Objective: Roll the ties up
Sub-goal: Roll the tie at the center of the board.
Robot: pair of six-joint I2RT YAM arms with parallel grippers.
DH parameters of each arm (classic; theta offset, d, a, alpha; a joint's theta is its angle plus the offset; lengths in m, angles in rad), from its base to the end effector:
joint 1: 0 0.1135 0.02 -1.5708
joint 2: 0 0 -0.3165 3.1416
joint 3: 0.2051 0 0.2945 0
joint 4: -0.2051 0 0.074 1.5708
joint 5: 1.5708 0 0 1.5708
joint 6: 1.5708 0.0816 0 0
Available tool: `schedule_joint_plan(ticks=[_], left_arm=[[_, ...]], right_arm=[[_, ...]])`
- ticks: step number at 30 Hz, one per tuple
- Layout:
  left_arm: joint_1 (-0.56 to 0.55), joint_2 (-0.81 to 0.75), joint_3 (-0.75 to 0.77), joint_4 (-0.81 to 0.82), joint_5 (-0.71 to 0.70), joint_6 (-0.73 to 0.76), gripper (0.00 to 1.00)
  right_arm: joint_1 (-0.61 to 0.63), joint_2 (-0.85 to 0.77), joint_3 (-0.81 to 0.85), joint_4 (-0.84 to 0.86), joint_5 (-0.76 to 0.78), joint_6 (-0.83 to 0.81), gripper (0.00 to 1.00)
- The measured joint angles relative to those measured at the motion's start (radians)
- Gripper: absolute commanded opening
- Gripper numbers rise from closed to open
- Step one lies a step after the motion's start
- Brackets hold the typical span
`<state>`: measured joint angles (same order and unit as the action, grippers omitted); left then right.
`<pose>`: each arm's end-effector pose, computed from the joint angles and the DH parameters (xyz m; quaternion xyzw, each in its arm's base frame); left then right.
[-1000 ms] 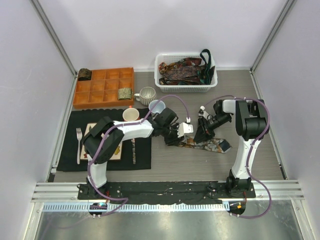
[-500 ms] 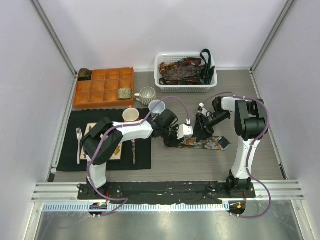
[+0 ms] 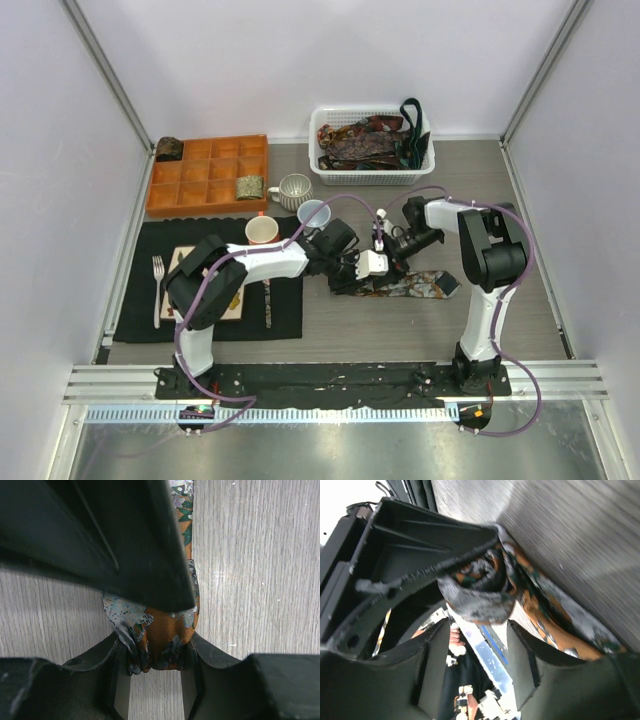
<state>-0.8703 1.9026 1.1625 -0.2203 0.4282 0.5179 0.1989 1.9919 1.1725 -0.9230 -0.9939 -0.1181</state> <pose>0.2715 -0.3746 0.1411 0.6453 0.6755 -0.2510 0.2536 0.3490 0.1401 0.1158 0.0979 -0.8713 -0.4716 0.0945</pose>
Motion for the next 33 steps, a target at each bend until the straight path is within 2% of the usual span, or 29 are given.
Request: schedule_joint_plan(ticks=[8, 11, 12, 13, 17, 21, 23, 26, 30, 33], left_arm=[[0.000, 0.002, 0.005, -0.006, 0.000, 0.010, 0.38], [0.000, 0.008, 0.014, -0.017, 0.000, 0.011, 0.40], [0.000, 0.008, 0.015, -0.019, 0.001, 0.012, 0.43], [0.000, 0.009, 0.016, -0.020, 0.001, 0.013, 0.45], [0.001, 0.011, 0.018, -0.017, 0.001, 0.007, 0.57], [0.010, 0.009, 0.013, 0.003, 0.009, -0.030, 0.76], [0.023, -0.004, -0.008, 0.026, 0.014, -0.076, 0.81], [0.041, -0.056, -0.047, 0.040, 0.003, -0.146, 1.00], [0.053, -0.171, -0.068, 0.071, -0.038, -0.222, 1.00], [0.053, -0.303, -0.104, 0.170, -0.071, -0.283, 1.00]], right_arm=[[0.008, 0.020, 0.000, 0.064, 0.015, 0.033, 0.33], [0.008, 0.036, 0.000, 0.066, -0.001, 0.045, 0.17], [0.008, 0.037, 0.000, 0.067, -0.002, 0.045, 0.06], [0.008, 0.038, 0.000, 0.066, -0.008, 0.046, 0.02], [0.002, 0.039, -0.001, 0.061, -0.012, 0.041, 0.01], [-0.018, 0.047, -0.005, 0.053, 0.003, 0.025, 0.01], [-0.033, 0.052, -0.006, 0.047, 0.023, 0.013, 0.01], [-0.051, 0.074, -0.006, 0.041, 0.069, -0.005, 0.01], [-0.061, 0.090, -0.006, 0.031, 0.080, -0.026, 0.01], [-0.061, 0.090, -0.005, 0.028, 0.084, -0.035, 0.01]])
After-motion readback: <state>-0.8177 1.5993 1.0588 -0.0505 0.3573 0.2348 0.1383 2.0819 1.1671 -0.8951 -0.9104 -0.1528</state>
